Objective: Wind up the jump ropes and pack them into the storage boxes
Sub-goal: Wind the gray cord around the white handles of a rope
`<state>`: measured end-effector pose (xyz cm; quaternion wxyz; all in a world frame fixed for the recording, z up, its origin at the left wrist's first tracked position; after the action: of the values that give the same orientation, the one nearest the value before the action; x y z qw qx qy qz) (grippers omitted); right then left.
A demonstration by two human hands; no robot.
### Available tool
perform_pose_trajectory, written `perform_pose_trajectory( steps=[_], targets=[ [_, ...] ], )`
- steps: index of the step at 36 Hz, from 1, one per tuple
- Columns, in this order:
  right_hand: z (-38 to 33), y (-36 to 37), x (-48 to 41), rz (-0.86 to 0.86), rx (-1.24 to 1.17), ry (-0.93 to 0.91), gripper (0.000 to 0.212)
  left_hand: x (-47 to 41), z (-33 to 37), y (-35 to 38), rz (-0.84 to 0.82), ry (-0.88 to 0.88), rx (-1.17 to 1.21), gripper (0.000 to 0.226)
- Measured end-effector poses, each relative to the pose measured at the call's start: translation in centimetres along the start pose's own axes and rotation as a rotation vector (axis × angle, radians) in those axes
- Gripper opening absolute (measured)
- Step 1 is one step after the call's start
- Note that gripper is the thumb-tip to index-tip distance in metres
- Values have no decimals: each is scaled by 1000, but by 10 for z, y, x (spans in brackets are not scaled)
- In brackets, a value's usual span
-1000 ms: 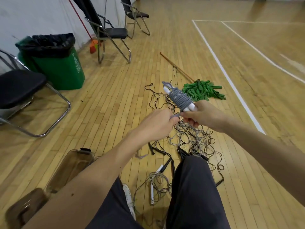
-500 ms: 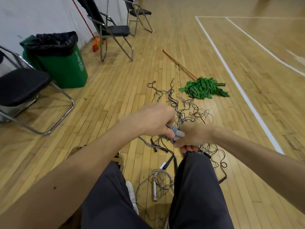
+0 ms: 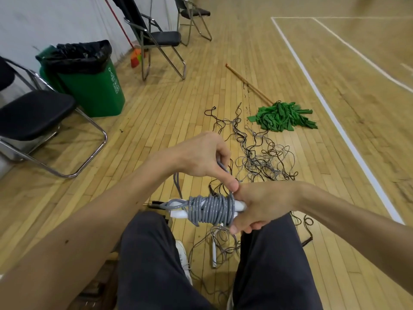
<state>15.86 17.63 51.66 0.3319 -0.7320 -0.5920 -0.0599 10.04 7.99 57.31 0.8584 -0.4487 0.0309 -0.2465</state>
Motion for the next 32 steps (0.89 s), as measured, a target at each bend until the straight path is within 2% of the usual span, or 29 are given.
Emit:
perform_pose_trajectory(
  steps=[5,9,10,12,14,15,17,19,21,25,32],
  targets=[
    [-8,2,5,-19,0,-66,14,1,-13,13,-39,7,168,48],
    [-16,-8,8,84,-117,-189,17,3,-18,17,-34,-22,438,61],
    [-16,-12,8,125,-157,-208,16,-2,-30,22,-18,-53,459,60],
    [-12,-19,7,205,-226,-223,12,-18,-96,40,43,-134,454,41],
    [-7,-25,6,273,-283,-218,11,-25,-153,64,56,-348,460,32],
    [-4,-27,5,299,-305,-205,11,-18,-154,65,60,-396,449,28],
    [1,-29,4,335,-331,-177,12,0,-112,57,63,-309,435,12],
    [6,-31,1,365,-327,-153,11,4,-70,52,107,-209,539,30],
    [11,-34,-2,403,-313,-125,10,4,-60,54,154,-164,655,32],
    [23,-40,-7,478,-259,-52,11,9,-74,78,98,-328,784,26],
    [46,-61,-11,632,-101,91,16,12,-70,93,25,-386,785,40]
  ],
)
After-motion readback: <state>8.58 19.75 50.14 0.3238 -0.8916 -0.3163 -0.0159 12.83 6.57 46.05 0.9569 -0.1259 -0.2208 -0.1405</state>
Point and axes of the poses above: each hand's wrist, its own x-axis away from the middle knuckle, its own y-axis out of the palm, z = x × y, the point moved 7 cm from there along -x, towards the middle knuckle, and after that the axes turned 6 degrees about -y, right-handed, at the moved point
